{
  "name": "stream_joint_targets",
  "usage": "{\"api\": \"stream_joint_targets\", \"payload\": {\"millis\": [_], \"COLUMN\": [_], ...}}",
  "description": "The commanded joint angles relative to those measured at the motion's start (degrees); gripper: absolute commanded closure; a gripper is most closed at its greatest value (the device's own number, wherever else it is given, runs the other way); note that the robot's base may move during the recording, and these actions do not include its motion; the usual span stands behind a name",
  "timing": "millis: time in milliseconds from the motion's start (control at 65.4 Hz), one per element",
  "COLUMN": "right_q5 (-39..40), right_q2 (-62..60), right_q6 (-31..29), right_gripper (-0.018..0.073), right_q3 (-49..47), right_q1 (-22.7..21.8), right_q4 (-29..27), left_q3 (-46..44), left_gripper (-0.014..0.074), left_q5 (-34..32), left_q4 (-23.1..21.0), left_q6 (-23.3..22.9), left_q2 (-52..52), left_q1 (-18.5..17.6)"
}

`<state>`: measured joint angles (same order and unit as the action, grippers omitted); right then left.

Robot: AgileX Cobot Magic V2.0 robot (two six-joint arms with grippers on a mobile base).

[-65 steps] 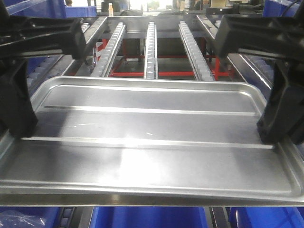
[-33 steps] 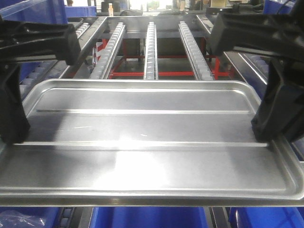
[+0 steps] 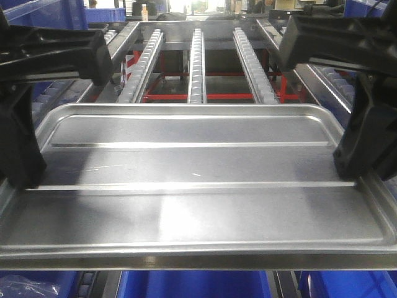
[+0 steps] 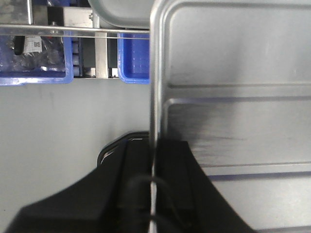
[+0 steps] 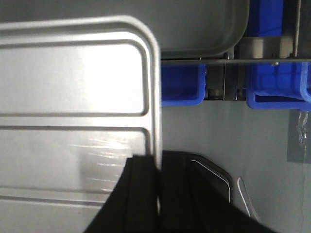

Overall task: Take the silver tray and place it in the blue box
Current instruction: 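Lift the tray with both grippers and pull it toward the robot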

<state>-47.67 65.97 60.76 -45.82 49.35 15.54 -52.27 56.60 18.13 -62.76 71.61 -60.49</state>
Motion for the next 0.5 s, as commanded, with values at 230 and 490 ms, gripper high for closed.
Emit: {"api": "stream_joint_targets", "payload": {"millis": [230, 490], "right_q5": [2.1, 2.1], "right_q2": [-1.0, -1.0], "right_q6": [-0.1, -0.1], "right_gripper": [0.0510, 0.0510], "right_q3": [-1.5, -1.5], "right_q1": [-0.4, -0.4], "right_q4": [2.1, 2.1], "left_q3": [-1.4, -1.4], "left_gripper": [0.0610, 0.0610], "left_q5": [-2.2, -3.2], "left_q4": [1.0, 1.0], "left_q6": [-2.1, -2.1], "left_q2": [-1.6, -1.6], "left_q1": [-0.5, -0.5]}}
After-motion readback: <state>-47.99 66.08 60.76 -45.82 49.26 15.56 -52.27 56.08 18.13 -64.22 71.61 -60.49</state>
